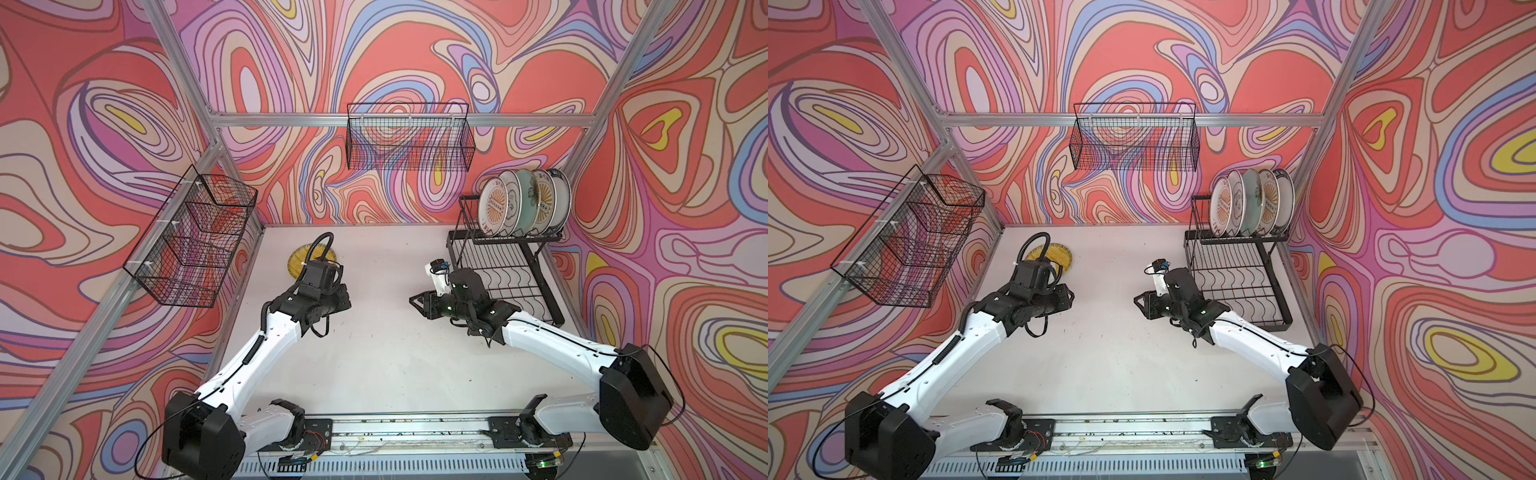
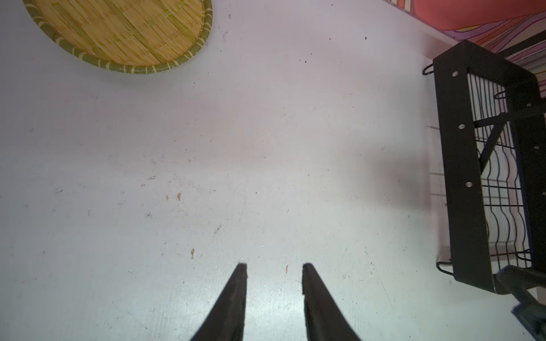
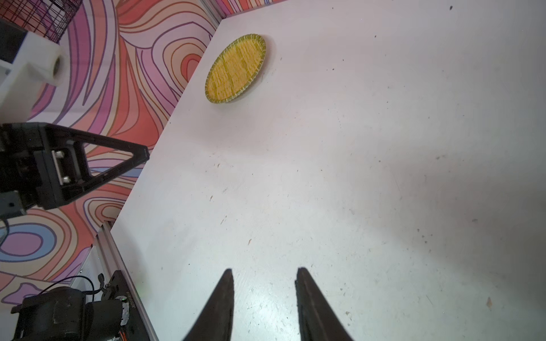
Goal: Load plates into a dish rack
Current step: Pick up the plate from the top-left of the table.
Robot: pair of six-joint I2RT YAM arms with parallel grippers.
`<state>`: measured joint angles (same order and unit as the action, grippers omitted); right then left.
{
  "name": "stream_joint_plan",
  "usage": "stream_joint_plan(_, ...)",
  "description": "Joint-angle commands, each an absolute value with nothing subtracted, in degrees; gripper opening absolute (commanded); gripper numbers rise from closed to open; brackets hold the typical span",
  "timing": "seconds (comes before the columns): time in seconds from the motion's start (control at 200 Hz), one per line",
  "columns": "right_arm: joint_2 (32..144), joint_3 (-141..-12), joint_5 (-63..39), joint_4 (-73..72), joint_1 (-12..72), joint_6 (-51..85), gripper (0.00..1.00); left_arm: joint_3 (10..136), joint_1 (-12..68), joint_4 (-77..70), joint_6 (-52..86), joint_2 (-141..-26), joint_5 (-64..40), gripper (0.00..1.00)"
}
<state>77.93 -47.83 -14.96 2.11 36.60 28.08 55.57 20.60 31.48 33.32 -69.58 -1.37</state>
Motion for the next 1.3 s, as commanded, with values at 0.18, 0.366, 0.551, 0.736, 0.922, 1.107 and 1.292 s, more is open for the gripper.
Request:
stream_joint_plan(0.18, 78.4, -44.7, -17.4, -6.1, 36.8, 33.5, 0.35, 58.8, 20.3, 37.3, 30.9, -75.7, 3.5, 0.36)
stream_joint_plan(0.366, 77.9, -44.1, -17.3, -6.2, 36.8, 33.8, 0.35, 60.5, 19.5, 38.9, 31.5, -79.2, 4.5, 0.36)
stream_joint_plan(0.551, 76.5, -43.0, -17.5, -6.6, 36.8, 34.6, 0.35, 59.8, 17.1, 38.4, 32.9, -81.4, 3.9, 0.35)
stream_joint_plan(0.736, 74.6, -41.2, -17.2, -6.9, 36.8, 35.1, 0.35, 58.6, 15.0, 36.6, 33.3, -82.3, 4.6, 0.36)
stream_joint_plan(0.922, 73.9, -40.3, -17.5, -7.2, 36.8, 35.6, 0.35, 56.6, 13.7, 33.5, 34.2, -82.2, 7.4, 0.46)
stream_joint_plan(1.107, 73.2, -39.1, -17.7, -8.1, 36.8, 36.0, 0.35, 54.4, 11.8, 29.1, 35.5, -82.6, 6.6, 0.52)
stream_joint_plan(1.292, 72.9, -38.8, -17.8, -8.1, 36.8, 35.9, 0.35, 53.8, 9.2, 26.0, 36.9, -84.1, 4.0, 0.51)
